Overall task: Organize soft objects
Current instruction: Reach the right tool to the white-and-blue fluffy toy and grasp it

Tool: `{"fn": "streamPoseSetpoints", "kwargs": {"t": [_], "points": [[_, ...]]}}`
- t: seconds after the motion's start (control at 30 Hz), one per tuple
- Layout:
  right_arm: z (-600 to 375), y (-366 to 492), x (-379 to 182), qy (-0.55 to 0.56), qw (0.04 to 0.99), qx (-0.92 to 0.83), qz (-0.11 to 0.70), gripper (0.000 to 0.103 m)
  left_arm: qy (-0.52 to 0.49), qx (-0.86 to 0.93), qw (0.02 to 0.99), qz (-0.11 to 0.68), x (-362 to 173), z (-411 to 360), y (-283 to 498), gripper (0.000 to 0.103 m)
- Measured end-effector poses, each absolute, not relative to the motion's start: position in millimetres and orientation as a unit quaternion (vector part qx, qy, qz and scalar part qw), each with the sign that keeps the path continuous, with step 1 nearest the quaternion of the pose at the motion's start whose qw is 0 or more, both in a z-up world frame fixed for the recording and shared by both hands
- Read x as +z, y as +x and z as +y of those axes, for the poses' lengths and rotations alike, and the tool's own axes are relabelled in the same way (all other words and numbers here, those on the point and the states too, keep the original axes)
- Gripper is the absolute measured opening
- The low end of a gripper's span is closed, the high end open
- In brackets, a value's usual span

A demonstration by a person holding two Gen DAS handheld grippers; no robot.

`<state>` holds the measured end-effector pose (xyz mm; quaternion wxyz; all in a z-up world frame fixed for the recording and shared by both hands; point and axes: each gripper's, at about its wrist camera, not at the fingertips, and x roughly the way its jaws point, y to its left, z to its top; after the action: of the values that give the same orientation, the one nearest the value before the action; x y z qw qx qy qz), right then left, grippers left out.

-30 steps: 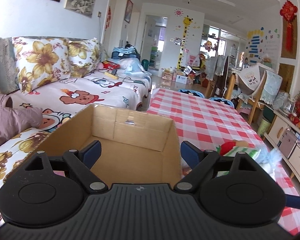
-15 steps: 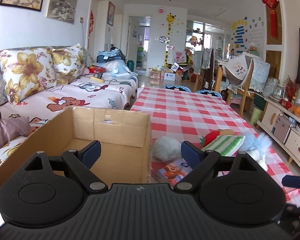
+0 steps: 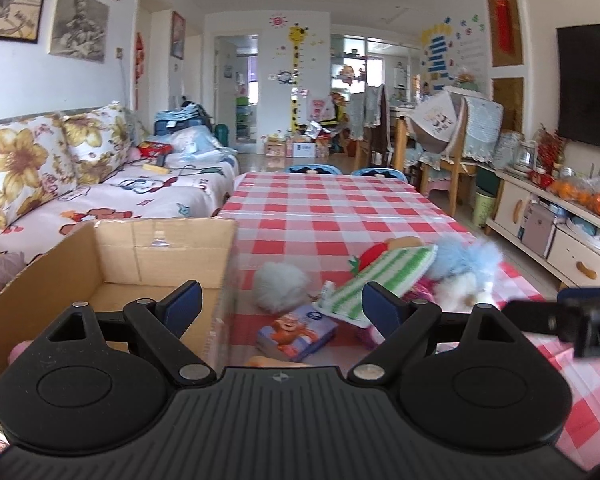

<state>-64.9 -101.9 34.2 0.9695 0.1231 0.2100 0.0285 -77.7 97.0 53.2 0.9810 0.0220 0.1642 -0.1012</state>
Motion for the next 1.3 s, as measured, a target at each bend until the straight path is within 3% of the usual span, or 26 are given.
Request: {"fn": "streamPoseSetpoints", "kwargs": {"t": [0.73,1.3], "points": [[-179,-30,25,0.212,0.950,-0.056,0.221,0.100,0.073,-0.201,0.955,0.205,30,71,-67,0.103],[-210,40,-23,0.335,0.907,-0.008,0.254,0.102,0.063,-0.212,0.938,0.266,1,37,-44,0.103]]}}
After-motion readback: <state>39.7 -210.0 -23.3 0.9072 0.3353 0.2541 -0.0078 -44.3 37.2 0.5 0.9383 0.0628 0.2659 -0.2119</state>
